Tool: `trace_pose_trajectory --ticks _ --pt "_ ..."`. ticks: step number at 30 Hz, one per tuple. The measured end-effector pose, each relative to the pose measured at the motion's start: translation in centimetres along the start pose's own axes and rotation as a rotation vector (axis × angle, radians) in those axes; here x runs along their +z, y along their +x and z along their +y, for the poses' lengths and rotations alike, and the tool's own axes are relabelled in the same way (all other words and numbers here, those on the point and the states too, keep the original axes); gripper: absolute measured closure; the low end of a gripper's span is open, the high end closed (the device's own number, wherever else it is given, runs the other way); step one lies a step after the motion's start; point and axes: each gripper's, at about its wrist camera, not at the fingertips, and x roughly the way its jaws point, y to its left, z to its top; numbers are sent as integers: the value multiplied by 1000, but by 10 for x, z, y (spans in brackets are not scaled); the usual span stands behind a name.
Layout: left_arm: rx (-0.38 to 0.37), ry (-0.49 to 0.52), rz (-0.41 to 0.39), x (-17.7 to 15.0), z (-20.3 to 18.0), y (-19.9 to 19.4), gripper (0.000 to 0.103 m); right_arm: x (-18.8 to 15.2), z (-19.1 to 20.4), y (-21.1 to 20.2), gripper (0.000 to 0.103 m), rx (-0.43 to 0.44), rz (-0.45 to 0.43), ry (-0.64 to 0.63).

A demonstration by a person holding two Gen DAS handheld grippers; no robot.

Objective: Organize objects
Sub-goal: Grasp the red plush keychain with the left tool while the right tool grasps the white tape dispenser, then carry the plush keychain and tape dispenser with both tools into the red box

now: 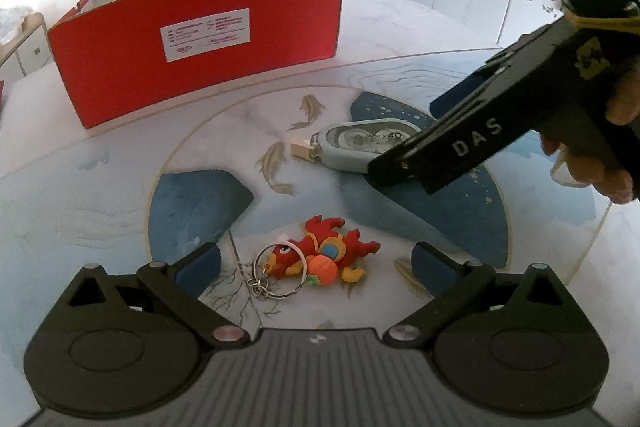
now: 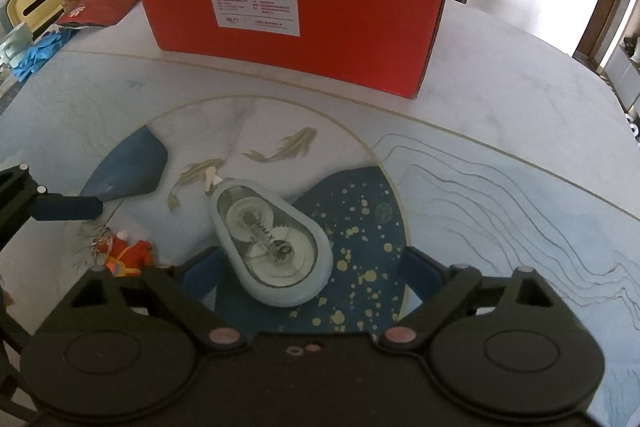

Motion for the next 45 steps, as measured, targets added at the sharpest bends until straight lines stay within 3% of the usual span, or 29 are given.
trace_pose_trajectory --ticks 5,10,14,18,35,45 --pt "5 54 -17 0 -2 -3 31 3 2 5 11 2 -3 -19" --pt "12 50 -17 2 0 -4 43 6 5 7 16 14 -11 -47" --pt "11 43 -13 2 0 -4 45 6 8 4 25 23 -23 -72" --pt "12 41 -10 2 0 -3 45 4 13 -1 44 20 -29 -81" --pt "15 36 45 7 -10 -3 51 -45 10 -41 46 13 7 88" --pt "-30 -93 77 5 -12 -12 51 -61 14 -72 46 11 -13 160"
